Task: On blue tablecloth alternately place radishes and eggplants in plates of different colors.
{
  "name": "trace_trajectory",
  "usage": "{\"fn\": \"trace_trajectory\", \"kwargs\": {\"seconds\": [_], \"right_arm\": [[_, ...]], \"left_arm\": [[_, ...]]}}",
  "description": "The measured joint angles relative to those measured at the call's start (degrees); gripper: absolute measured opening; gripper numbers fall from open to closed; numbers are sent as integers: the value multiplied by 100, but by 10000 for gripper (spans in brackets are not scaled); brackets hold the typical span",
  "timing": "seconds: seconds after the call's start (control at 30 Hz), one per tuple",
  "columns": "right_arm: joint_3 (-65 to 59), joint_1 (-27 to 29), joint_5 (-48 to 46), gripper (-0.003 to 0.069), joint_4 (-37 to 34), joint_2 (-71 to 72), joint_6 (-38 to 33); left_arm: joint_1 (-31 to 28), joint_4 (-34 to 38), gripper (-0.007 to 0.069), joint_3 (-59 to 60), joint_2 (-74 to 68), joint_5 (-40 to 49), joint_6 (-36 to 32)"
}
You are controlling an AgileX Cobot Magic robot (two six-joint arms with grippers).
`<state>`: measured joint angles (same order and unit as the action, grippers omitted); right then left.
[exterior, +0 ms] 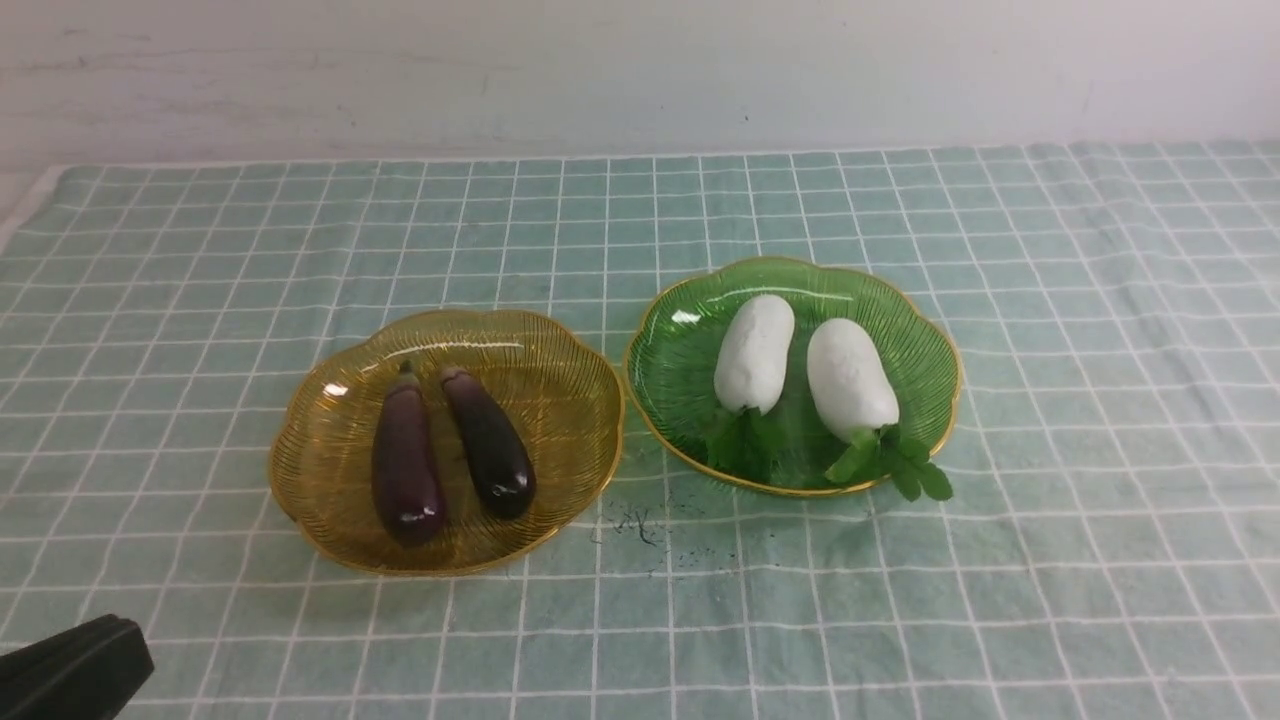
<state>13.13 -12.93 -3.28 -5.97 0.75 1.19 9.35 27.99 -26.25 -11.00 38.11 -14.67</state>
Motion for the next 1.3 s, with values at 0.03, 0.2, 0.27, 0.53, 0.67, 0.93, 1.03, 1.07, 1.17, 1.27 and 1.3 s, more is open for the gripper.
{"fn": "trace_trajectory", "kwargs": {"seconds": [0.03,0.2,0.27,0.53,0.67,0.93,1.03,1.07,1.17,1.27,1.3], "right_arm": [[0,0,0,-14,0,0,0],[0,0,0,-14,0,0,0],[0,0,0,-14,0,0,0],[0,0,0,-14,0,0,0],[0,0,0,-14,0,0,0],[0,0,-2,-14,0,0,0],[0,0,-22,-14,0,0,0],[0,0,-21,-14,0,0,0],[0,0,-21,-14,0,0,0],[0,0,-25,-14,0,0,0],[0,0,-25,-14,0,0,0]], "left_arm": [[0,-18,-8,4,7,19,0],[0,-107,-8,4,11,8,-14],[0,-205,-8,20,11,-178,-109],[-161,-1306,-8,903,480,-1410,-20],[-453,-1818,-8,1544,927,-1757,337],[-715,-2219,-8,2776,1160,-1872,593],[-715,-2233,-8,2782,1160,-1703,598],[-715,-2233,-8,2784,1160,-1657,598],[-720,-2233,-8,2784,1160,-1649,602],[-733,-2233,-8,2784,1160,-1649,602],[-733,-2233,-8,2784,1160,-1649,602]]}}
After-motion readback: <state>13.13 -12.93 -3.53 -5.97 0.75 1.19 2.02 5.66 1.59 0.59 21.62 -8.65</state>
